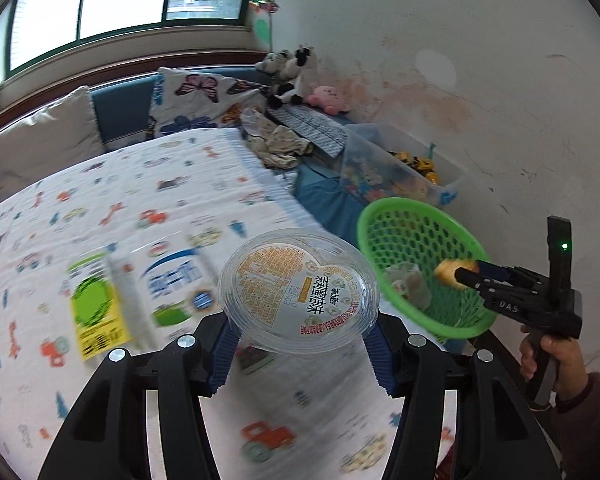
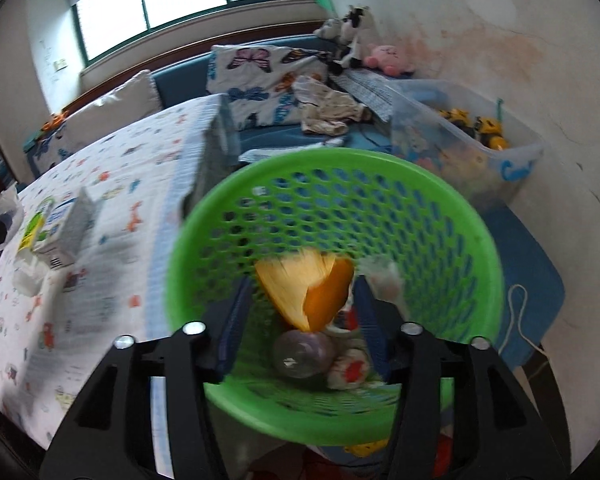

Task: Collect trash
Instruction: 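Drop the orange peel into the basket with the right tool while the left drops the dessert cup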

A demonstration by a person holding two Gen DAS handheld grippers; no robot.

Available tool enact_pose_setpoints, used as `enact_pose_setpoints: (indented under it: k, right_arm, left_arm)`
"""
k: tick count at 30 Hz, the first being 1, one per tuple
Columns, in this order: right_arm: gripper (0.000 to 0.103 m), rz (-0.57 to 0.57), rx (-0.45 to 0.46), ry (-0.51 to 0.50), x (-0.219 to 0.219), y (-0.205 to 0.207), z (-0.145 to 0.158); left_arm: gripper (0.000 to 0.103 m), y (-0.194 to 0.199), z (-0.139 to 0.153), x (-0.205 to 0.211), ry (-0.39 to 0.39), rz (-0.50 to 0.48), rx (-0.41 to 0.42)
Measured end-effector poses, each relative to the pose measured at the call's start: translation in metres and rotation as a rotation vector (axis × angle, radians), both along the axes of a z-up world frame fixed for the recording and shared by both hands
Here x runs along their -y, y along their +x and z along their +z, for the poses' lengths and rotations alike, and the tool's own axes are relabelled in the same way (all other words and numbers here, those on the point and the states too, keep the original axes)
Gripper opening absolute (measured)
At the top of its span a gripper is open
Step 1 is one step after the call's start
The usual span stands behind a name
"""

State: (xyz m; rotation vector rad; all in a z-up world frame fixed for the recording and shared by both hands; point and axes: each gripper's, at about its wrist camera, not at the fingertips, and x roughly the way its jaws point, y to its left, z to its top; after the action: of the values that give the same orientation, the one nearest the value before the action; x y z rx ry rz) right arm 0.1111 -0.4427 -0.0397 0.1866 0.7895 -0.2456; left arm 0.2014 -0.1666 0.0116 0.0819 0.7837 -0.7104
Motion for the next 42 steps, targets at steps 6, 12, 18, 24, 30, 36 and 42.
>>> enact_pose_setpoints:
  k: [6,12,18,24,30,36,42]
  right_arm:
    - [0.066,-0.035,0.018,0.018,0.017,-0.014,0.000]
    - [0.073,-0.043,0.046,0.011,0.022,-0.035,0.008]
    - [0.076,-0.057,0.071,-0.001,0.026,-0.052,0.015]
    - [0.077,-0.073,0.080,0.014,0.032,-0.065,0.015]
    - [0.077,-0.081,0.082,0.022,0.033,-0.070,0.014]
    - [0.077,-0.073,0.084,0.029,0.030,-0.069,0.014]
    - [0.077,-0.049,0.085,0.025,0.020,-0.068,0.016]
  left_arm:
    - [0.055,0.000,0.002,0.055,0.007,-0.070,0.014]
    - [0.055,0.000,-0.003,0.107,0.024,-0.135,0.008]
    - [0.055,0.001,-0.020,0.149,0.051,-0.173,-0.029]
    - [0.055,0.001,-0.033,0.175,0.054,-0.186,-0.070]
    - [0.060,-0.001,-0.042,0.189,0.071,-0.196,-0.082]
    - [0.081,-0.002,-0.045,0.184,0.056,-0.181,-0.077]
    - [0.081,-0.006,-0.036,0.161,0.055,-0.160,-0.043]
